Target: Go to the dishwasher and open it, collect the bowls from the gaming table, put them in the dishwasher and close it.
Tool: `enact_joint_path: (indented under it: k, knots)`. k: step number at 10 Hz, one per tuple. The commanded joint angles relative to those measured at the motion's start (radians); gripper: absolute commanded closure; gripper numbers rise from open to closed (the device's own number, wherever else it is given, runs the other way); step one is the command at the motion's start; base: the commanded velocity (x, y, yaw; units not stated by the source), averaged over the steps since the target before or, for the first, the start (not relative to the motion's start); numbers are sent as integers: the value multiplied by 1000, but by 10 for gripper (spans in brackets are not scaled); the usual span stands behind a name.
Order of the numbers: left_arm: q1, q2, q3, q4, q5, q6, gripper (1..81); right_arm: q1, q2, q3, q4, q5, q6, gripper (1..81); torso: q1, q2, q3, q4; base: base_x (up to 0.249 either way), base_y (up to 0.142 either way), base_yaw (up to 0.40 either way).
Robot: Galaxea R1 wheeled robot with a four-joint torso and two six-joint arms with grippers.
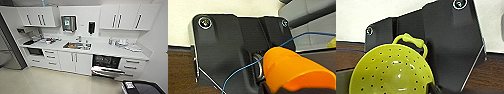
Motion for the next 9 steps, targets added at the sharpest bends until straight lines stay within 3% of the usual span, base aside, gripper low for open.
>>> enact_joint_path:
  k: [1,9]
  knots:
    - [-35,-20,3,6,19,-3,811,34,-4,5,-9,-42,-3,811,0,0,0,0,123,0,0]
    - [-35,-20,3,6,19,-3,811,35,-4,5,-10,-42,-3,811,0,0,0,0,123,0,0]
